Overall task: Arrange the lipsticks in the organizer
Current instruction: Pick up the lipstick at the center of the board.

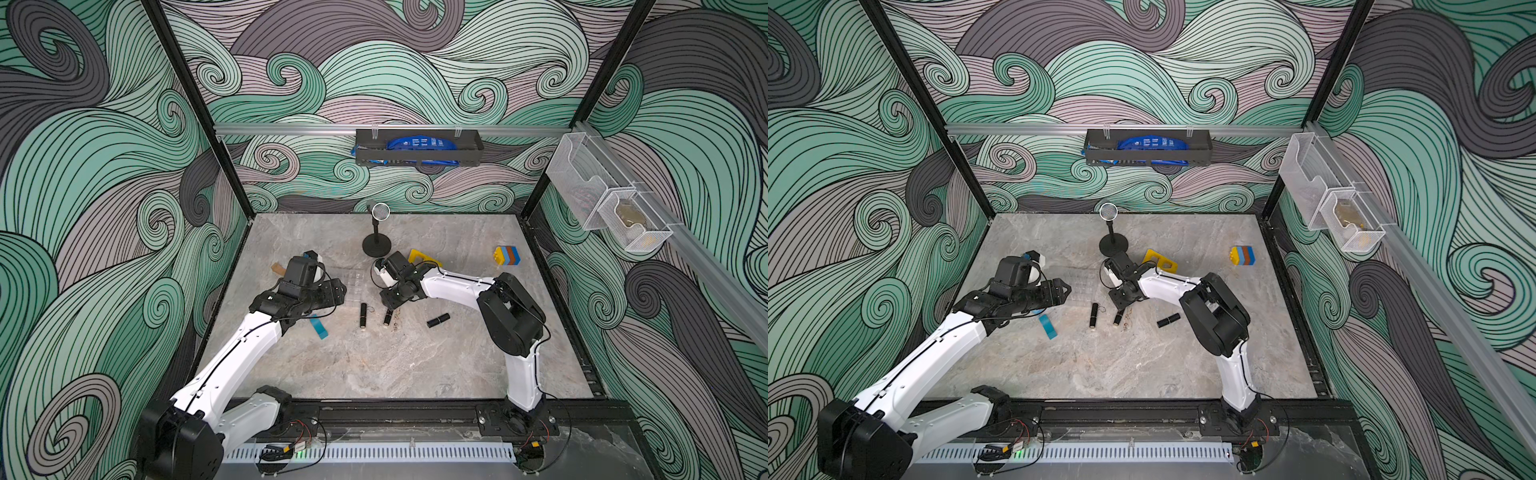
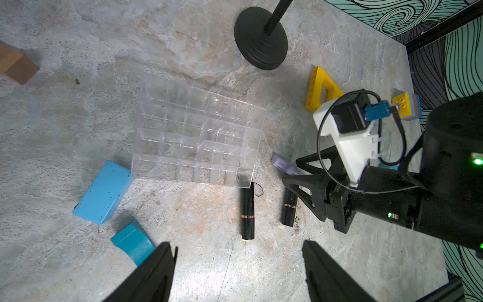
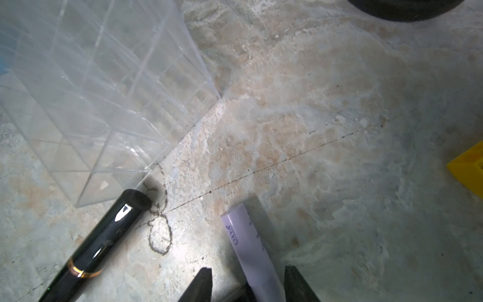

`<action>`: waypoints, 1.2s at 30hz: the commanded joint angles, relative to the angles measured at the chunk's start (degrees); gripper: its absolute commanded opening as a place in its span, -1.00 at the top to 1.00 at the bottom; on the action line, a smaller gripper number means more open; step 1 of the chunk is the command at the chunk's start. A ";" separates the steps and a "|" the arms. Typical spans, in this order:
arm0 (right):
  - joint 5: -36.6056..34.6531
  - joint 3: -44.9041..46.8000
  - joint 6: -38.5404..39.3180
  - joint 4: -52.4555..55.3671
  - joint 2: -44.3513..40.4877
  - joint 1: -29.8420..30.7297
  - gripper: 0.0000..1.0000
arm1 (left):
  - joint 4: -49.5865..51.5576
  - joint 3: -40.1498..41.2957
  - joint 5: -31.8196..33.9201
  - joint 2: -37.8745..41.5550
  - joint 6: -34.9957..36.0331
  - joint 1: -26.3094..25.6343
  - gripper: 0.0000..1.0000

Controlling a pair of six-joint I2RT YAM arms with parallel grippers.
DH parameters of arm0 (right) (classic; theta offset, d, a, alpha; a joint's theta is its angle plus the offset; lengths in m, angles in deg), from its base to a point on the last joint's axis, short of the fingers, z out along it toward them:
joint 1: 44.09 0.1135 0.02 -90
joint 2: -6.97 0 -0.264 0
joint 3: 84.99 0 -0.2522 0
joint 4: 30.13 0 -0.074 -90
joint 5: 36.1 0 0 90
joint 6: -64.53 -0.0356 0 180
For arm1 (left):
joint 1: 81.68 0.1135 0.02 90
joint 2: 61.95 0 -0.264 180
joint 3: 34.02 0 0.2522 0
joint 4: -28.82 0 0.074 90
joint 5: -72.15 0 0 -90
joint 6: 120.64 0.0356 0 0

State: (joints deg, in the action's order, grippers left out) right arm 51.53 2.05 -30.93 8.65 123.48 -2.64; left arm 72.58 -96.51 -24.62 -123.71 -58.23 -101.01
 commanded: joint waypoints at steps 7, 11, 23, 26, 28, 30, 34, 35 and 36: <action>-4.58 -2.16 0.95 0.76 3.19 0.17 0.16 | 0.34 -1.73 -1.38 0.06 -0.61 -0.27 -0.59; -6.17 -3.52 1.04 0.89 4.70 0.18 0.25 | 0.56 -1.86 -1.32 -0.06 -0.62 -0.27 -0.58; -13.95 -5.70 1.88 0.53 -0.44 0.43 0.59 | 7.44 -5.06 -2.28 -0.44 0.24 5.36 -0.59; -14.84 -4.35 1.99 -0.04 -3.99 1.07 0.61 | 8.87 -5.92 -7.54 -0.97 0.30 7.63 -0.59; -15.22 -2.16 2.11 -1.27 -7.41 2.31 0.62 | 8.68 -5.79 -13.41 -1.32 -0.96 8.67 -0.59; -15.96 -0.24 1.89 -1.80 -10.03 3.59 0.64 | 7.47 -5.02 -18.43 -1.39 -2.33 9.37 -0.59; -16.46 4.55 3.55 -4.20 -15.83 8.15 0.66 | 3.74 -3.75 -28.36 -2.18 -4.92 10.68 -0.59; -17.49 6.69 4.68 -5.81 -18.32 9.78 0.66 | 2.61 -3.45 -32.29 -2.68 -5.58 10.74 -0.58; -18.18 9.09 6.03 -7.59 -20.28 11.88 0.65 | 0.78 -2.86 -36.60 -3.34 -6.70 10.61 -0.56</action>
State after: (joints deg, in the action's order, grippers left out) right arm 35.46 7.58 -27.87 4.56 107.11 5.53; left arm 77.26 -100.29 -47.52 -125.68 -61.92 -90.78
